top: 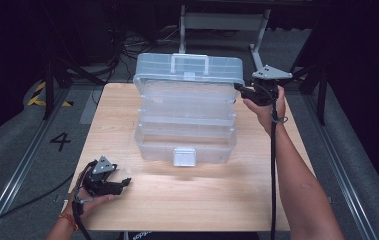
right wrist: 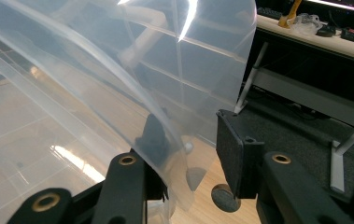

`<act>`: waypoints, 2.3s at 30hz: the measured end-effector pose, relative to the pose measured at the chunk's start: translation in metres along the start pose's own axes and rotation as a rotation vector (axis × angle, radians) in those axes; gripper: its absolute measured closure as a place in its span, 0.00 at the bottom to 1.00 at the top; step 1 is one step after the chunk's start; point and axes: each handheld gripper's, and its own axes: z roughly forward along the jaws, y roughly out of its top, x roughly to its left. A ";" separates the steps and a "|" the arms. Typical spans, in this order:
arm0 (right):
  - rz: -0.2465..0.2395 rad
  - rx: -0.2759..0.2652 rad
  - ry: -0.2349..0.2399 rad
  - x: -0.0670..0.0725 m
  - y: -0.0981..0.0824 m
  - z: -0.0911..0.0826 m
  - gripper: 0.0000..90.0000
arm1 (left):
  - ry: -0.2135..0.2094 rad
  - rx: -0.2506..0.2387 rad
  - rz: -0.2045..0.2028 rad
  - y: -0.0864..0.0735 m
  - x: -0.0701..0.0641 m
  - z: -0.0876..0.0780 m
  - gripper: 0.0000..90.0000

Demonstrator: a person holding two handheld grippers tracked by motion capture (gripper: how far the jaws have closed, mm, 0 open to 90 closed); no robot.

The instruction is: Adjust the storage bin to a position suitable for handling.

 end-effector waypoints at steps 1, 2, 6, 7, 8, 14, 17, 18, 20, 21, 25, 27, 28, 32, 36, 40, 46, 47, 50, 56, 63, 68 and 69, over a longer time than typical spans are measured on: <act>0.009 -0.005 0.000 -0.001 0.000 0.001 0.73 | 0.000 0.001 0.007 0.000 0.001 0.000 0.27; 0.009 -0.005 0.000 -0.001 0.000 0.001 0.73 | -0.002 0.000 0.007 0.000 0.001 0.000 0.27; 0.031 -0.030 -0.003 -0.002 -0.002 0.003 0.74 | -0.004 -0.006 0.001 -0.001 0.000 0.000 0.27; 0.035 -0.034 -0.002 -0.002 -0.002 0.003 0.74 | -0.005 -0.007 0.001 -0.001 0.000 0.000 0.27; 0.040 -0.039 -0.001 -0.003 -0.002 0.004 0.74 | -0.004 -0.007 0.002 -0.001 0.000 0.000 0.27; 0.054 -0.055 -0.006 -0.003 -0.003 0.005 0.75 | -0.006 -0.005 -0.001 -0.001 0.000 0.001 0.27; 0.058 -0.071 -0.005 -0.003 -0.005 0.005 0.75 | -0.005 -0.005 0.003 0.000 0.000 0.001 0.27; 0.058 -0.071 -0.005 -0.003 -0.005 0.005 0.75 | -0.006 -0.004 0.000 0.000 0.000 0.001 0.27; 0.054 -0.082 -0.005 -0.003 -0.006 0.005 0.75 | -0.010 -0.003 -0.002 -0.001 0.000 0.001 0.27; 0.058 -0.088 -0.006 -0.003 -0.007 0.005 0.75 | -0.012 -0.003 -0.011 -0.001 0.000 0.001 0.27; 0.056 -0.106 -0.007 -0.003 -0.007 0.005 0.75 | -0.009 -0.006 -0.006 0.000 0.000 0.001 0.27; 0.055 -0.119 -0.009 -0.003 -0.006 0.003 0.75 | -0.009 -0.006 -0.002 0.000 0.001 0.001 0.27; 0.053 -0.129 -0.011 -0.003 -0.005 0.002 0.75 | -0.008 -0.008 -0.003 0.000 0.001 0.001 0.27; 0.025 -0.124 -0.038 0.000 -0.002 0.000 0.76 | -0.008 -0.008 -0.002 0.000 0.001 0.001 0.27; 0.020 -0.118 -0.057 0.002 0.001 0.000 0.77 | -0.008 -0.005 0.000 0.000 0.000 0.001 0.27; 0.019 -0.121 -0.080 0.004 0.002 0.002 0.78 | -0.010 -0.006 0.001 0.000 0.001 0.001 0.27; 0.047 -0.123 -0.068 -0.001 0.004 0.004 0.78 | -0.011 -0.007 0.002 0.000 0.001 0.001 0.27; 0.046 -0.120 -0.069 -0.002 0.005 0.005 0.78 | -0.011 -0.007 0.002 0.000 0.001 0.001 0.27; 0.044 -0.118 -0.072 -0.002 0.007 0.007 0.78 | -0.015 -0.010 -0.001 -0.001 0.001 0.001 0.27; 0.044 -0.116 -0.059 -0.007 0.008 0.009 0.78 | -0.016 -0.008 -0.001 0.000 0.001 0.001 0.27; 0.038 -0.111 -0.050 -0.009 0.009 0.010 0.78 | -0.015 -0.008 -0.002 0.000 0.001 0.001 0.27; 0.038 -0.094 -0.045 -0.012 0.012 0.012 0.77 | -0.010 -0.008 0.004 0.000 0.001 0.001 0.27; 0.044 -0.095 -0.043 -0.012 0.013 0.013 0.78 | -0.017 -0.006 -0.011 0.000 0.000 0.002 0.27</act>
